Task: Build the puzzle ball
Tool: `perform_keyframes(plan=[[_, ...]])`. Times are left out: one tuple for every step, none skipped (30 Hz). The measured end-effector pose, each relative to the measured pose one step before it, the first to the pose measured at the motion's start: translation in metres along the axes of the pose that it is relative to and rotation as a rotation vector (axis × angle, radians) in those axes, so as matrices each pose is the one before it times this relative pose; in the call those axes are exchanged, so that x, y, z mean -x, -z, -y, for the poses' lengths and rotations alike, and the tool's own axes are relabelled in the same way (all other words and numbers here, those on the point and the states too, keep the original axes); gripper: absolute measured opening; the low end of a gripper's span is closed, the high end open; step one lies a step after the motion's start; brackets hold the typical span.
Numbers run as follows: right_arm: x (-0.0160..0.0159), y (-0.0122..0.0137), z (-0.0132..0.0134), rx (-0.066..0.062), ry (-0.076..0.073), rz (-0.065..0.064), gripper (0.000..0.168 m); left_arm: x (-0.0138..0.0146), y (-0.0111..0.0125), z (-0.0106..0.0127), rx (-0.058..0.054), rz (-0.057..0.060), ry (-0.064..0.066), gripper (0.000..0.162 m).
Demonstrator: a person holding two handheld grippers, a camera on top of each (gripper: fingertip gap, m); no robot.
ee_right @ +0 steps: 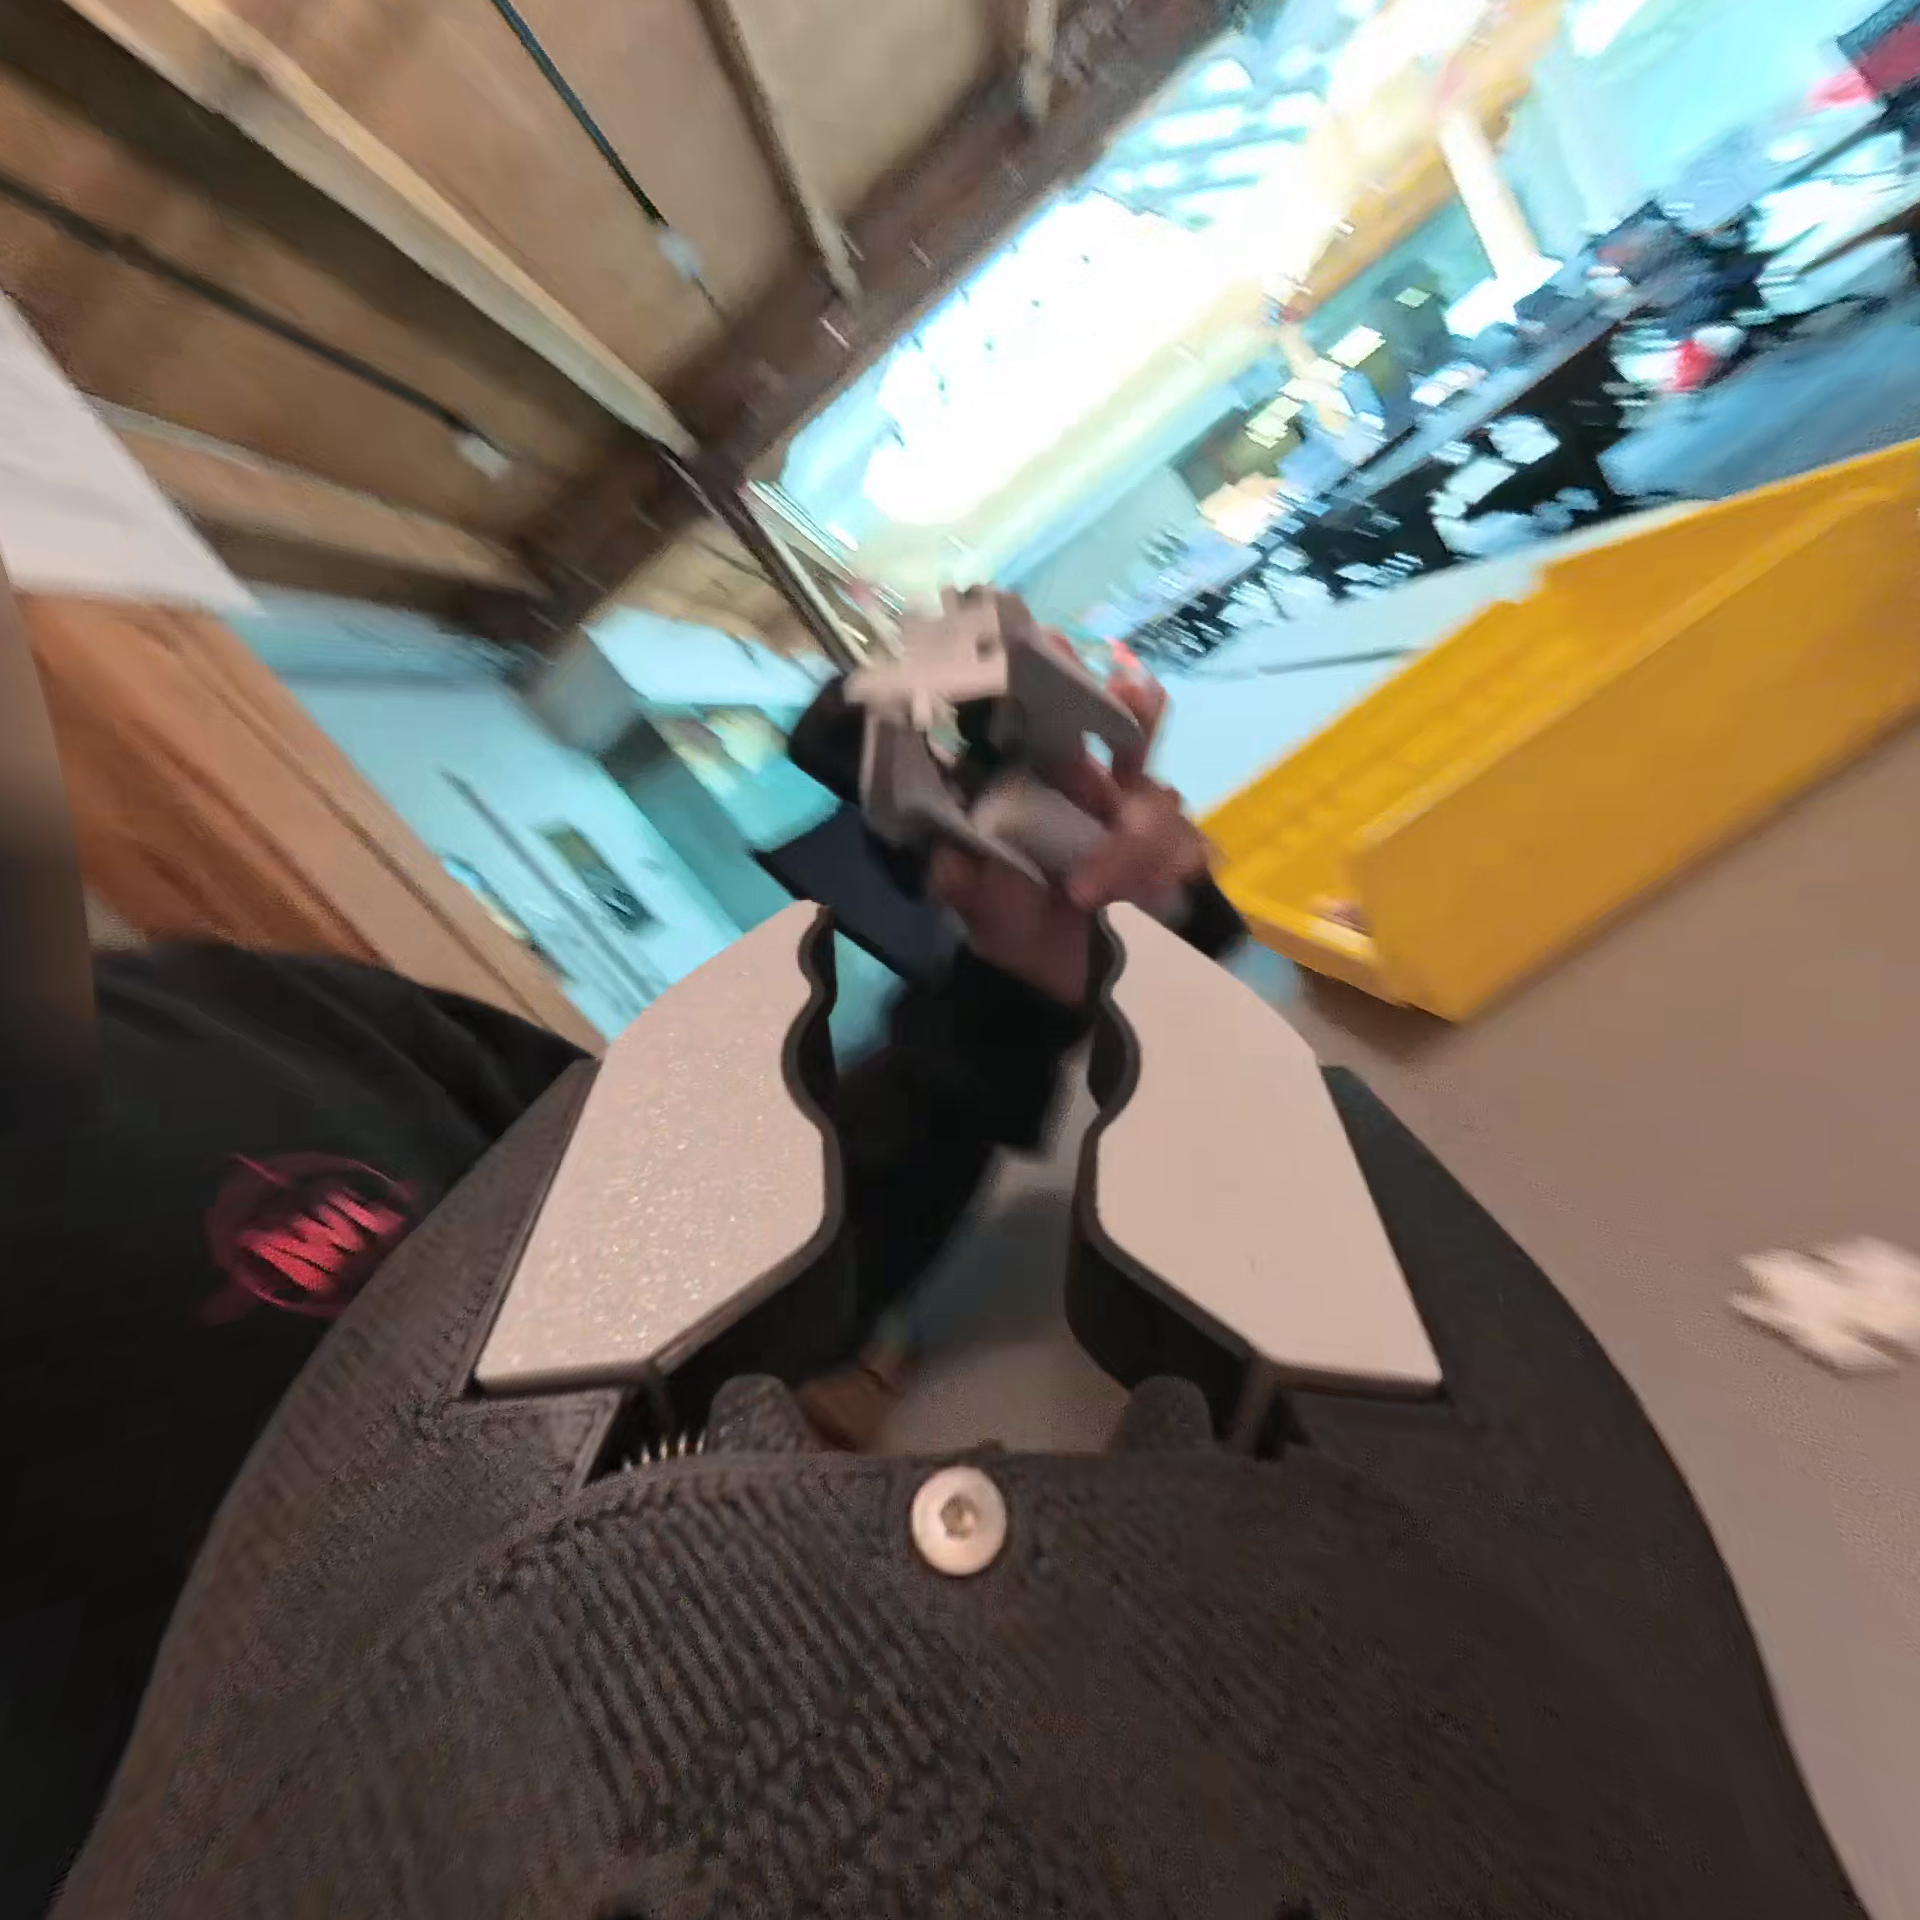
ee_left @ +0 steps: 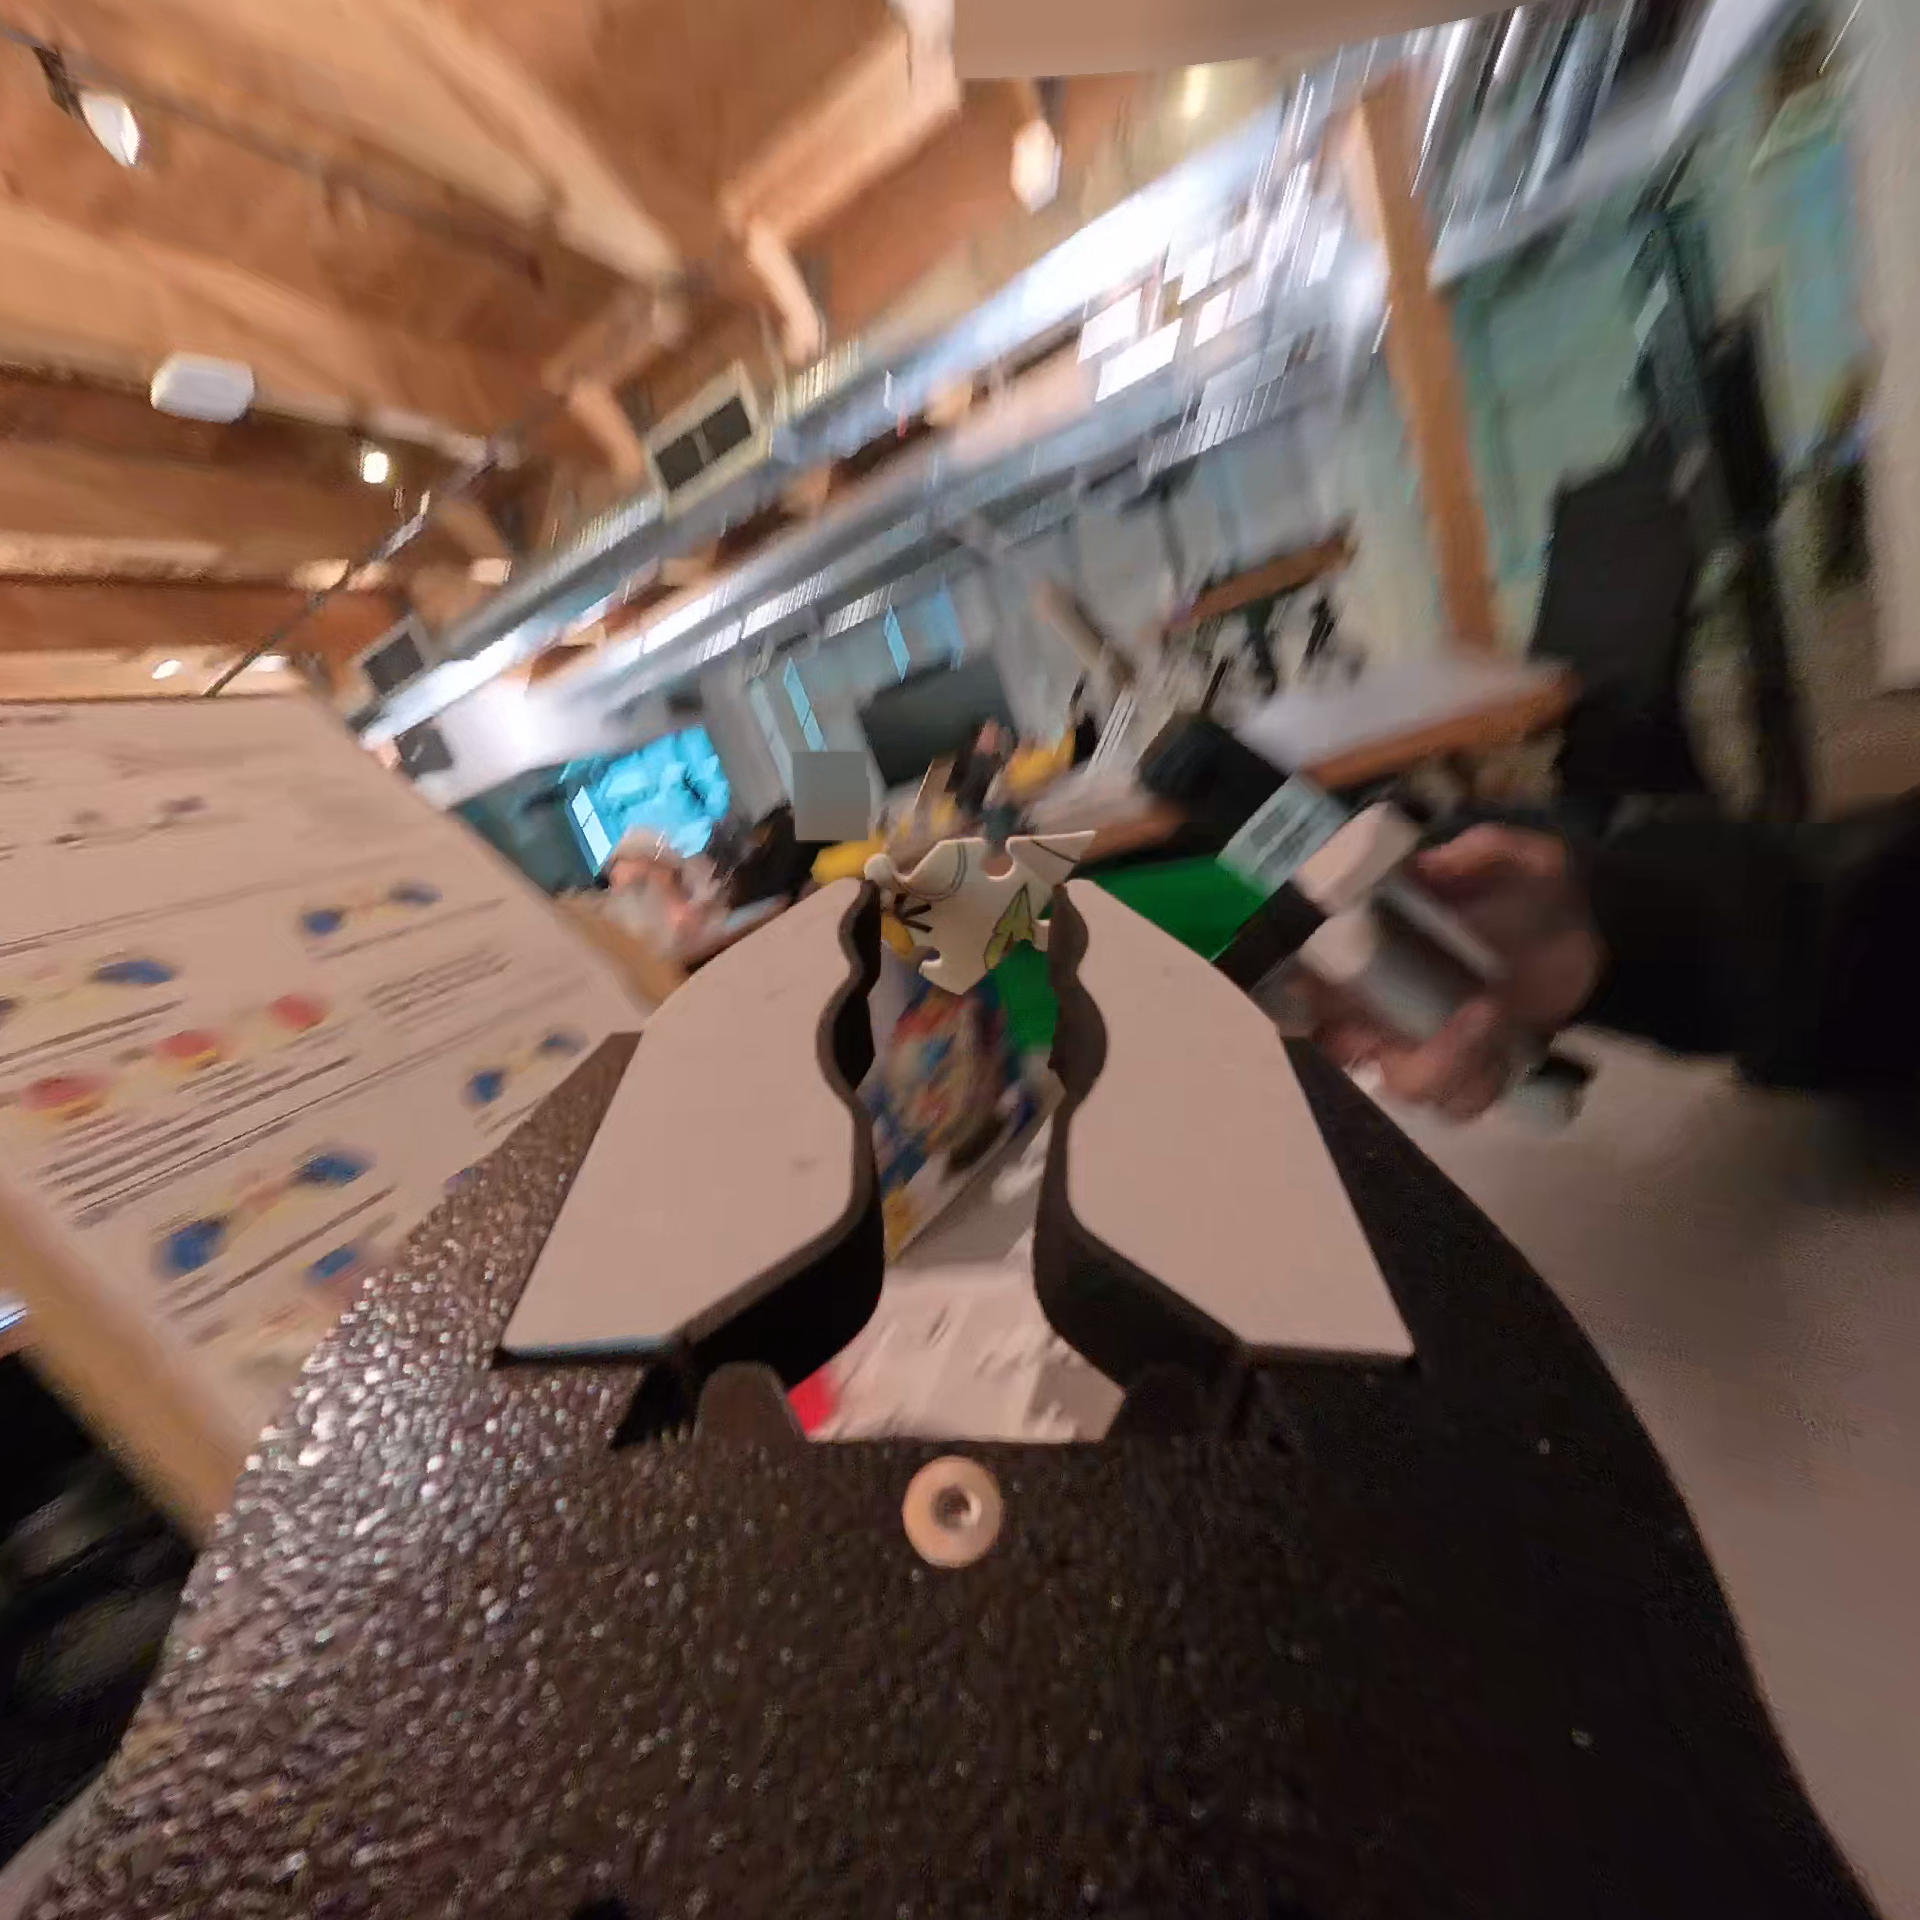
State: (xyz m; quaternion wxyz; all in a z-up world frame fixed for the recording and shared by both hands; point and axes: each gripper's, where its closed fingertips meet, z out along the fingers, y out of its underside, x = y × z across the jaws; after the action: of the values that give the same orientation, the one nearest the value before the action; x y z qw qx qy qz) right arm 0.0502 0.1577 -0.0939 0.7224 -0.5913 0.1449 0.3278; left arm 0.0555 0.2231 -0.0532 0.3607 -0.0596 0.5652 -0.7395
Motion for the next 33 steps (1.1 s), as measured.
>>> perform_keyframes(plan=[[0.00678,-0.0059,0.00697,-0.0464,-0.0684,0.0588,0.043,-0.00939,-0.00371,0.00592,-0.0837,-0.0266,0.0642,0.029],[0.00352,-0.00497,0.00362,-0.0316,-0.0626,0.0411,0.042,-0.0067,-0.00348,0.00323,-0.065,-0.0147,0.0491,0.03],[0.0022,-0.00426,0.00115,-0.0176,-0.0558,0.0334,0.042,-0.00524,-0.0031,0.0007,-0.0463,-0.0075,0.0276,0.029],[0.00195,-0.00366,-0.00025,-0.0088,-0.046,0.0288,0.042,-0.00543,-0.00309,-0.00123,-0.0285,-0.0136,0.0188,0.03],[0.00175,-0.00303,-0.00023,-0.0096,-0.0364,0.0218,0.042,-0.0052,-0.00283,-0.00078,-0.0283,-0.0154,0.0219,0.03],[0.00199,-0.00279,0.00013,-0.0124,-0.026,0.018,0.041,-0.00429,-0.00236,0.00091,-0.0373,-0.0136,0.0267,0.03],[0.00162,-0.00243,-0.00046,-0.0082,-0.0195,0.0135,0.039,-0.00327,-0.00181,0.00023,-0.0301,-0.0124,0.0257,0.03],[-0.00001,-0.00205,-0.00172,0.0015,-0.0134,0.0021,0.038,-0.00212,-0.00139,-0.0016,-0.0124,-0.0081,0.0161,0.03],[-0.00087,-0.00173,-0.00233,0.0062,-0.0064,-0.0036,0.038,-0.00107,-0.00119,-0.00284,0.0002,-0.0028,0.0066,0.03],[-0.00065,-0.00126,-0.00264,0.0092,0.0021,-0.0026,0.037,-0.00155,-0.00101,-0.00305,0.0055,-0.0071,0.0063,0.03],[-0.00121,-0.00077,-0.00281,0.0126,0.0048,-0.0065,0.037,-0.00297,-0.00111,-0.00223,0.0043,-0.0182,0.0131,0.03],[-0.00198,-0.00021,-0.00204,0.0104,0.0035,-0.0112,0.037,-0.00329,-0.00106,-0.00107,-0.0019,-0.0201,0.017,0.03],[-0.00105,0.00031,0.00001,-0.0012,0.0036,-0.0056,0.036,-0.00252,-0.00092,-0.00036,-0.005,-0.0145,0.0152,0.03],[0.00022,0.00091,0.00193,-0.0131,0.002,0.0026,0.034,-0.00189,-0.00078,-0.00097,-0.0006,-0.0116,0.0143,0.03],[0.00065,0.00138,0.00244,-0.0142,-0.001,0.0056,0.03,-0.0014,-0.00047,-0.00181,0.0041,-0.0112,0.0148,0.03],[0.00075,0.00143,0.00192,-0.0087,-0.002,0.0062,0.026,-0.0006,-0.00017,-0.00164,0.0016,-0.0063,0.0136,0.03],[0.00047,0.00111,0.00068,-0.0001,0.0,0.0036,0.024,0.00037,0.00002,-0.00172,-0.0006,-0.0006,0.0114,0.03],[0.00003,0.00079,-0.00049,0.0068,0.0037,0.0006,0.022,0.00014,0.00007,-0.00225,0.0025,-0.0022,0.0122,0.03],[0.0002,0.0005,-0.00082,0.0069,0.0039,0.0008,0.019,-0.00039,-0.00002,-0.00263,0.0042,-0.0066,0.0151,0.03],[0.0003,0.0001,-0.00062,0.0036,0.0019,0.0012,0.019,-0.0003,-0.00024,-0.00251,0.0023,-0.0051,0.0149,0.03],[0.0002,-0.00001,-0.00093,0.004,0.0001,0.0019,0.018,0.00017,-0.00042,-0.00241,0.0014,-0.0007,0.0121,0.03],[0.00167,0.00016,-0.00114,0.0062,0.0044,0.0128,0.009,0.00049,-0.00063,-0.00272,0.0037,0.0007,0.0109,0.03],[0.00084,0.0007,0.00065,-0.0041,0.0025,0.0055,0.007,0.00048,-0.00037,-0.00161,-0.0008,0.0006,0.0143,0.03],[-0.00006,0.0011,0.00101,-0.0044,0.0096,-0.0036,0.006,0.00064,-0.00022,-0.00013,-0.0052,0.0004,0.0203,0.03],[0.00102,0.00195,0.00379,-0.0203,0.0159,-0.0006,0.004,0.00097,0.00019,-0.00045,0.0017,0.0021,0.0229,0.03],[0.00142,0.00339,0.00814,-0.0458,0.0136,-0.0054,0.003,0.0029,0.00111,-0.00015,0.0032,0.0177,0.0188,0.028],[-0.00268,0.00462,0.00842,-0.0431,0.0251,-0.0359,0.003,0.00498,0.00168,0.00071,0.0008,0.0355,0.0066,0.021],[-0.00449,0.00555,0.00696,-0.0268,0.0437,-0.0447,0.003,0.00476,0.00203,0.00165,-0.0009,0.0373,-0.0053,0.019],[-0.00589,0.0061,0.00612,-0.0207,0.0527,-0.0508,0.002,0.0051,0.00172,0.00035,0.0131,0.0408,-0.0082,0.014],[-0.00711,0.00648,0.0067,-0.0299,0.0565,-0.0601,0.002,0.00485,0.00079,-0.00365,0.0432,0.0393,-0.0084,0.008],[-0.00626,0.00618,0.00581,-0.0293,0.0618,-0.0542,0.003,0.00364,-0.00054,-0.0077,0.0709,0.0322,-0.0076,0.008],[-0.005,0.005,0.00404,-0.0226,0.0605,-0.0429,0.002,0.00259,-0.00206,-0.00967,0.0806,0.0285,-0.0064,0.01],[-0.00309,0.00394,0.00255,-0.0197,0.0497,-0.0297,0.002,0.00307,-0.00345,-0.00892,0.0706,0.0371,0.0001,0.015]])
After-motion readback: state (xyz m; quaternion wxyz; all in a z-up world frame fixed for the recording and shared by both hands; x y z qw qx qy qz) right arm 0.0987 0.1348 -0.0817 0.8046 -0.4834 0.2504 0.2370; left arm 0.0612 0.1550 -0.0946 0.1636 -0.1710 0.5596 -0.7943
